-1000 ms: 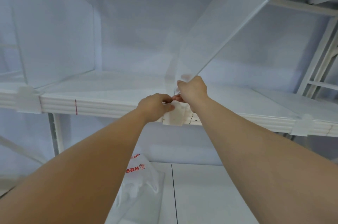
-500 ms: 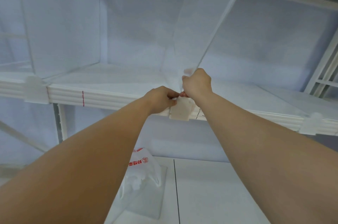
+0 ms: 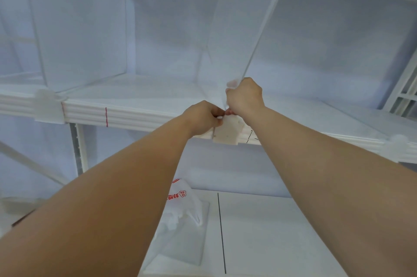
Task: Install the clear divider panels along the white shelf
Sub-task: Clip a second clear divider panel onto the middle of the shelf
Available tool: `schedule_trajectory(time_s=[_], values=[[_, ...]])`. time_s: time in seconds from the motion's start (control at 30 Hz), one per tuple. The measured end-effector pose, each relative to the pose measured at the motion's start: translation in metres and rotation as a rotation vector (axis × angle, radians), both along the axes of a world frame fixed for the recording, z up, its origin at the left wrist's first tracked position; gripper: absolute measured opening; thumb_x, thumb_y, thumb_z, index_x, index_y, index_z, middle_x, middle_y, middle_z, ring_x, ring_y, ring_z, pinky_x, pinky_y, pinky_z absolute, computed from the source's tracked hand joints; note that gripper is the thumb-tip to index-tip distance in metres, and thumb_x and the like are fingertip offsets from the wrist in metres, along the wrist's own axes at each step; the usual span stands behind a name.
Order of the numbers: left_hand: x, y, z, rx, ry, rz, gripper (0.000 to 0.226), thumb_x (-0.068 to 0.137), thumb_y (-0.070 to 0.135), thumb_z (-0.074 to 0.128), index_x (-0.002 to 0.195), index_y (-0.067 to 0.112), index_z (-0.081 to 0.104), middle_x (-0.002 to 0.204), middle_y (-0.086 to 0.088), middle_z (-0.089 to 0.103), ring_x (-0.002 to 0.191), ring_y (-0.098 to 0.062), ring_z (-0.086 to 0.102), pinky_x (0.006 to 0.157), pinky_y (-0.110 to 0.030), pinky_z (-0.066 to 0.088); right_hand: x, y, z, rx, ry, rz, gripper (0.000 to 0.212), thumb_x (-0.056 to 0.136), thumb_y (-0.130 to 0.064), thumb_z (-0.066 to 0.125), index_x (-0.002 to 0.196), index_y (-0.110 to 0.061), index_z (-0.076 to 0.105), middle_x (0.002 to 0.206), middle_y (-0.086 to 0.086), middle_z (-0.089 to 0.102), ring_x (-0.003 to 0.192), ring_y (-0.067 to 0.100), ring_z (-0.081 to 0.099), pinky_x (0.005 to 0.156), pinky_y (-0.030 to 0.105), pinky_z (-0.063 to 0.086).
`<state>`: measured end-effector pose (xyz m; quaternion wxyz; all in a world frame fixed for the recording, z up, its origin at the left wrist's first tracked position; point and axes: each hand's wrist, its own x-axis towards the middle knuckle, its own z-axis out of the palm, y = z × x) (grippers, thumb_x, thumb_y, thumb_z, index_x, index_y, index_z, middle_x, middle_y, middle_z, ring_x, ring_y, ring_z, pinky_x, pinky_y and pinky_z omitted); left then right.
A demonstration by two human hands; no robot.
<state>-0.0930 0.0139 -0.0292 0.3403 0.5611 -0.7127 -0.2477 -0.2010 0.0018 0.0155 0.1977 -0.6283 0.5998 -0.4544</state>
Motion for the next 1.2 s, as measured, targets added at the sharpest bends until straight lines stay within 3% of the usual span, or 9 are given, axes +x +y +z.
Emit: schedule_trajectory(time_s=[0.1, 0.17, 0.23, 0.37, 0.57, 0.73, 1.0, 1.1, 1.2], values=[[0.001, -0.002, 0.001, 0.023, 0.063, -0.019, 0.048, 0.091, 0.011, 0.057, 0.136, 0.025, 0.051, 0.126, 0.001, 0.063, 0.117, -0.017, 0.056, 0.097, -0.028, 0.04, -0.003, -0.001, 0.002, -0.014, 0.005, -0.001, 0.032, 0.094, -0.008, 0.043, 0.123, -0.01, 0.054, 0.119, 0.016, 0.06, 0.052, 0.026, 0.062, 0.072, 0.035, 0.059], [0.003, -0.002, 0.002, 0.052, 0.124, -0.035, 0.068, 0.092, 0.013, 0.057, 0.148, 0.034, 0.025, 0.126, 0.001, 0.062, 0.115, -0.018, 0.056, 0.093, -0.026, 0.04, -0.007, -0.003, 0.003, 0.002, 0.014, -0.007, 0.033, 0.094, -0.01, 0.042, 0.125, -0.011, 0.053, 0.117, 0.015, 0.06, 0.051, 0.023, 0.063, 0.076, 0.038, 0.059], [0.005, -0.001, 0.004, 0.072, 0.119, -0.062, 0.073, 0.094, 0.012, 0.053, 0.149, 0.039, 0.015, 0.128, 0.0, 0.061, 0.112, -0.017, 0.055, 0.09, -0.024, 0.038, -0.011, -0.004, 0.004, 0.029, 0.03, -0.01, 0.033, 0.093, -0.01, 0.042, 0.124, -0.01, 0.053, 0.116, 0.016, 0.061, 0.052, 0.024, 0.064, 0.076, 0.039, 0.059], [0.004, 0.001, 0.005, 0.08, 0.036, -0.111, 0.058, 0.096, 0.003, 0.045, 0.145, 0.032, 0.035, 0.14, -0.003, 0.052, 0.112, -0.011, 0.05, 0.089, -0.021, 0.033, -0.016, -0.005, 0.008, 0.08, 0.061, 0.002, 0.032, 0.09, -0.004, 0.041, 0.119, -0.005, 0.056, 0.103, 0.022, 0.068, 0.052, 0.027, 0.066, 0.057, 0.03, 0.053], [0.006, -0.002, 0.001, 0.052, -0.013, -0.106, 0.06, 0.094, 0.003, 0.045, 0.145, 0.034, 0.036, 0.14, 0.001, 0.051, 0.127, -0.014, 0.047, 0.092, -0.02, 0.033, -0.014, -0.004, 0.01, 0.109, 0.014, 0.004, 0.027, 0.086, 0.001, 0.038, 0.102, 0.0, 0.061, 0.087, 0.028, 0.071, 0.043, 0.024, 0.061, 0.046, 0.023, 0.046], [0.002, -0.007, -0.005, 0.0, -0.157, -0.047, 0.063, 0.092, 0.01, 0.05, 0.145, 0.039, 0.031, 0.142, 0.009, 0.05, 0.131, -0.013, 0.045, 0.11, -0.03, 0.035, -0.014, -0.007, 0.007, 0.109, -0.015, -0.004, 0.025, 0.085, 0.002, 0.038, 0.098, 0.003, 0.059, 0.067, 0.022, 0.065, 0.046, 0.025, 0.062, 0.046, 0.023, 0.048], [-0.001, -0.005, -0.008, -0.148, -0.337, 0.019, 0.052, 0.098, 0.032, 0.042, 0.145, 0.045, 0.026, 0.141, 0.011, 0.051, 0.132, -0.014, 0.046, 0.108, -0.032, 0.035, -0.013, -0.012, 0.005, 0.153, 0.007, -0.002, 0.027, 0.083, 0.005, 0.037, 0.1, 0.005, 0.057, 0.058, 0.015, 0.06, 0.063, 0.029, 0.06, 0.061, 0.03, 0.048], [-0.003, -0.01, -0.011, -0.18, -0.393, 0.04, 0.05, 0.099, 0.036, 0.039, 0.145, 0.046, 0.025, 0.141, 0.009, 0.05, 0.131, -0.018, 0.047, 0.107, -0.035, 0.036, -0.017, -0.01, 0.006, 0.202, -0.043, 0.005, 0.014, 0.086, 0.005, 0.037, 0.084, 0.001, 0.05, 0.057, 0.015, 0.056, 0.057, 0.027, 0.056, 0.052, 0.026, 0.043], [-0.002, -0.012, -0.014, -0.193, -0.407, 0.054, 0.049, 0.099, 0.036, 0.038, 0.145, 0.046, 0.025, 0.14, 0.006, 0.05, 0.13, -0.019, 0.047, 0.107, -0.036, 0.035, -0.022, -0.007, 0.007, 0.261, -0.17, 0.06, 0.021, 0.091, 0.005, 0.036, 0.073, -0.004, 0.042, 0.058, 0.014, 0.049, 0.048, 0.02, 0.053, 0.047, 0.022, 0.04]])
